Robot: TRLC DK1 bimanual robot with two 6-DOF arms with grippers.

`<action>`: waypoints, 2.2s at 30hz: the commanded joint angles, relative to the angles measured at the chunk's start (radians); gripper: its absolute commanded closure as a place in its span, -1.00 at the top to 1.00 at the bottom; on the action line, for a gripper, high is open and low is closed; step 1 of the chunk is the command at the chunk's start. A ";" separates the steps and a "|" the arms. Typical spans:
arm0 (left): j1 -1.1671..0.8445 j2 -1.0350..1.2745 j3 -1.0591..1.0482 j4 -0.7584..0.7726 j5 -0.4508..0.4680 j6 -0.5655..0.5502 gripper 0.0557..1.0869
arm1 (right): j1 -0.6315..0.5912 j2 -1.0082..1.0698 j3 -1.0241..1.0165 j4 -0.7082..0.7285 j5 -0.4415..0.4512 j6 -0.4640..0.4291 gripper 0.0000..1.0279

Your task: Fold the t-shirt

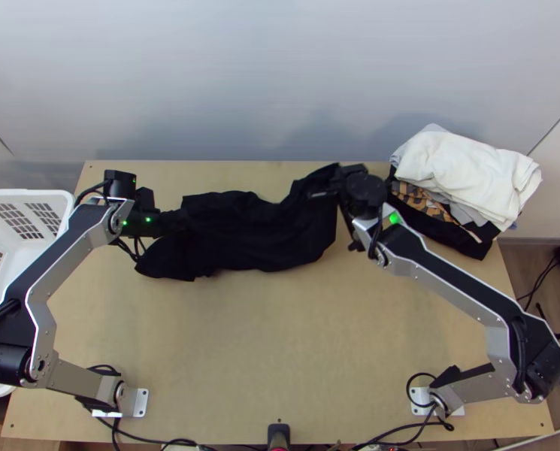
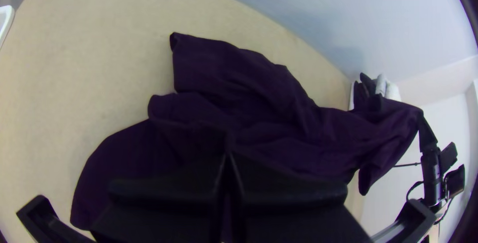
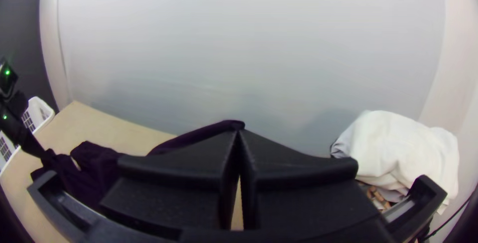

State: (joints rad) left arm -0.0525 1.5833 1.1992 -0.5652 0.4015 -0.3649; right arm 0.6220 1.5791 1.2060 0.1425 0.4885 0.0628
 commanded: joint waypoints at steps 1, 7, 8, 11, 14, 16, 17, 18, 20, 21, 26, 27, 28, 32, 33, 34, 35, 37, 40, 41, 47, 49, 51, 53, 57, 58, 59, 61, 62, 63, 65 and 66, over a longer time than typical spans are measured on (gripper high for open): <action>0.042 -0.020 0.003 0.083 0.000 -0.094 -0.93 | -0.082 0.028 0.053 0.005 0.139 0.011 -0.94; 0.137 -0.151 0.114 0.108 -0.027 -0.135 -0.93 | -0.145 0.030 0.083 -0.014 0.214 0.012 -0.95; 0.148 -0.181 0.143 0.114 -0.059 -0.141 -0.93 | -0.146 0.028 0.093 -0.029 0.214 0.011 -0.95; 0.168 -0.287 0.177 0.200 -0.161 -0.152 -0.93 | -0.154 -0.016 0.118 -0.029 0.190 0.006 -0.95; 0.187 -0.362 0.206 0.252 -0.259 -0.118 -0.93 | -0.168 -0.053 0.171 0.034 0.084 -0.037 -0.95; 0.197 -0.391 0.235 0.252 -0.313 -0.085 -0.93 | -0.176 -0.044 0.257 0.040 0.065 -0.113 -0.95; 0.209 -0.405 0.243 0.255 -0.323 -0.068 -0.93 | -0.183 -0.036 0.302 0.040 0.051 -0.139 -0.95; 0.218 -0.422 0.243 0.264 -0.332 -0.048 -0.93 | -0.197 -0.033 0.337 0.040 0.015 -0.175 -0.95; 0.241 -0.451 0.243 0.274 -0.339 -0.025 -0.93 | -0.251 -0.025 0.409 0.043 -0.070 -0.241 -0.95; 0.250 -0.464 0.247 0.274 -0.339 -0.019 -0.93 | -0.262 -0.018 0.445 0.040 -0.093 -0.271 -0.95; 0.267 -0.556 0.267 0.274 -0.339 -0.003 -0.93 | -0.281 -0.060 0.557 0.023 -0.166 -0.301 -0.95; 0.267 -0.575 0.270 0.274 -0.340 0.003 -0.93 | -0.272 -0.079 0.581 0.003 -0.172 -0.301 -0.95; 0.269 -0.595 0.272 0.278 -0.340 0.004 -0.93 | -0.255 -0.096 0.609 -0.029 -0.177 -0.301 -0.95; 0.283 -0.663 0.277 0.311 -0.355 0.006 -0.93 | -0.202 -0.200 0.641 -0.083 -0.177 -0.301 -0.95; 0.292 -0.674 0.283 0.318 -0.362 0.006 -0.93 | -0.197 -0.226 0.644 -0.080 -0.177 -0.301 -0.95; 0.301 -0.683 0.287 0.321 -0.362 0.007 -0.93 | -0.194 -0.251 0.649 -0.080 -0.177 -0.301 -0.95; 0.307 -0.692 0.289 0.323 -0.362 0.012 -0.93 | -0.192 -0.278 0.649 -0.080 -0.177 -0.301 -0.95; 0.330 -0.717 0.289 0.340 -0.362 0.014 -0.93 | -0.188 -0.327 0.641 -0.081 -0.177 -0.299 -0.95; 0.336 -0.760 0.284 0.341 -0.362 0.020 -0.93 | -0.166 -0.427 0.596 -0.084 -0.177 -0.294 -0.95; 0.336 -0.776 0.283 0.337 -0.362 0.018 -0.93 | -0.159 -0.461 0.575 -0.086 -0.177 -0.294 -0.95; 0.336 -0.856 0.335 0.119 -0.360 -0.063 -0.93 | -0.090 -0.702 0.412 -0.192 -0.176 -0.290 -0.95; 0.336 -0.887 0.323 0.045 -0.360 -0.077 -0.93 | -0.081 -0.783 0.348 -0.221 -0.176 -0.270 -0.95; 0.336 -0.927 0.289 0.005 -0.360 -0.100 -0.93 | -0.074 -0.861 0.290 -0.264 -0.176 -0.236 -0.95; 0.335 -0.961 0.266 -0.039 -0.354 -0.109 -0.93 | -0.074 -0.918 0.264 -0.350 -0.176 -0.179 -0.95; 0.324 -1.028 0.243 -0.145 -0.337 -0.120 -0.93 | -0.077 -1.016 0.264 -0.569 -0.177 -0.040 -0.95; 0.321 -1.048 0.237 -0.165 -0.329 -0.120 -0.93 | -0.077 -1.039 0.262 -0.633 -0.177 0.000 -0.95; 0.319 -1.066 0.231 -0.185 -0.313 -0.112 -0.94 | -0.076 -1.062 0.260 -0.701 -0.177 0.035 -0.95; 0.310 -1.102 0.227 -0.225 -0.293 -0.086 -0.93 | -0.076 -1.104 0.245 -0.807 -0.179 0.078 -0.95; 0.295 -1.119 0.223 -0.257 -0.288 -0.069 -0.93 | -0.074 -1.120 0.236 -0.850 -0.182 0.100 -0.95; 0.281 -1.134 0.217 -0.289 -0.288 -0.069 -0.93 | -0.076 -1.134 0.227 -0.886 -0.192 0.126 -0.95; 0.270 -1.174 0.189 -0.357 -0.286 -0.069 -0.94 | -0.076 -1.163 0.187 -0.940 -0.202 0.166 -0.95; 0.264 -1.197 0.172 -0.381 -0.285 -0.069 -0.93 | -0.076 -1.180 0.155 -0.954 -0.206 0.173 -0.95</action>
State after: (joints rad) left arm 0.2501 0.5072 1.4296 -0.7799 0.0929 -0.4519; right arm 0.5426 0.5255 1.4582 -0.5926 0.3046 0.1074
